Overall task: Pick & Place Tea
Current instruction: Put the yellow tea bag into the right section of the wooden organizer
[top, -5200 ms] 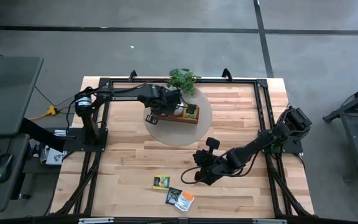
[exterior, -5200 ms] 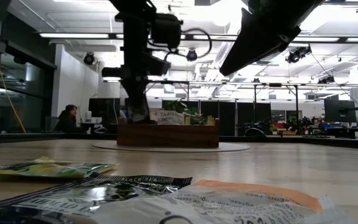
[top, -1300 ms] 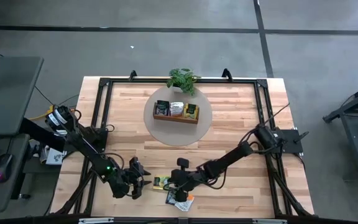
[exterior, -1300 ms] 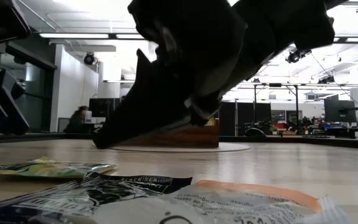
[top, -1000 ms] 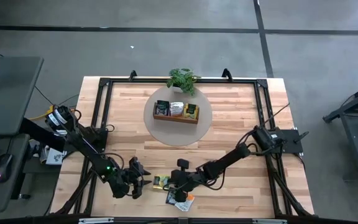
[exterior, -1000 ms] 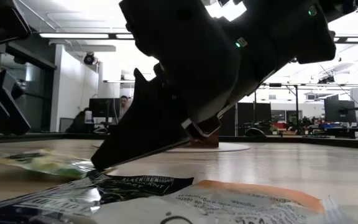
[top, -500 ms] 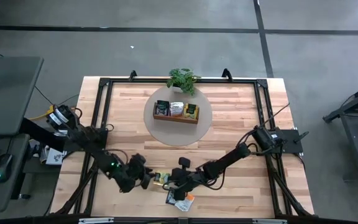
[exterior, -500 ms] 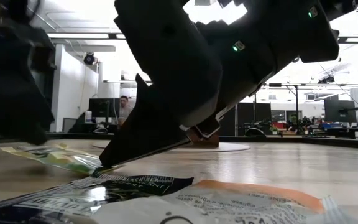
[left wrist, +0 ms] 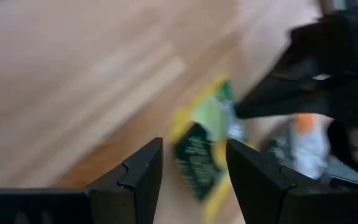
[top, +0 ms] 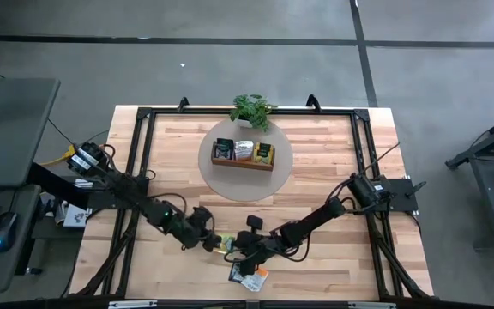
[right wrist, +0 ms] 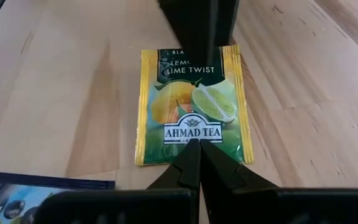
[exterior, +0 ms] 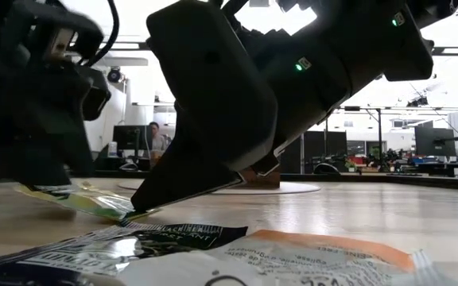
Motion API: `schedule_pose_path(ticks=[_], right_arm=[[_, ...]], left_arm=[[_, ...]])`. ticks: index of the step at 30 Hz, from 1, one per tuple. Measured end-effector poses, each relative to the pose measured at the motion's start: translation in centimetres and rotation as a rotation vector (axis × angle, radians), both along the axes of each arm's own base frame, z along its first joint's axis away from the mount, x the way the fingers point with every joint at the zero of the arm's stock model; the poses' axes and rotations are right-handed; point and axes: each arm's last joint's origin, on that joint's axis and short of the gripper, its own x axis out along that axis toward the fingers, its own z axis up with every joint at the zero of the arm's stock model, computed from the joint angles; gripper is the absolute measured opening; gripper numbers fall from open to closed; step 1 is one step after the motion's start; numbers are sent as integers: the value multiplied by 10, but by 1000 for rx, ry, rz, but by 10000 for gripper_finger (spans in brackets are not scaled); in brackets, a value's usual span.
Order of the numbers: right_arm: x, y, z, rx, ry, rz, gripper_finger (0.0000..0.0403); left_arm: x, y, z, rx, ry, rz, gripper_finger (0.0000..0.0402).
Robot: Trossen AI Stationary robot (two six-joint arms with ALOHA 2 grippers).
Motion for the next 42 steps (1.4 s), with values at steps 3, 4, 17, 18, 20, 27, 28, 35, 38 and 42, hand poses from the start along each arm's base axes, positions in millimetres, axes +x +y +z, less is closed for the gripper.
schedule_pose_path(ticks=[3,4,17,18,20,27,28,35,38,42], right_arm=[[1,-2,0,2,1,-4,0],[1,-3,0,2,0,-4,0],[1,-3,0,1,1,-5,0],[1,-3,0,1,1,-5,0],[1,-3,0,1,1,-5,0],[2,-3,0,-16,-7,8,0],[2,-2,1,-17,-15,6,0],[1,0,9,-23,-25,24,0],[-2,-1,23,-25,-18,38,0],[-8,-3,43,-42,8,52,0]], left_arm=[[4,-1,3,-45,-29,-12,174],[4,-1,4,-55,-34,-17,174],[4,-2,4,-34,-48,-23,16],[4,-2,4,-29,-49,-27,10],[4,-1,4,-11,-48,-44,13],[3,0,3,85,-55,-110,2],[3,0,3,99,-59,-115,1],[4,0,4,182,-88,-183,1],[5,-1,5,218,-106,-219,0],[6,-2,7,254,-121,-274,0]])
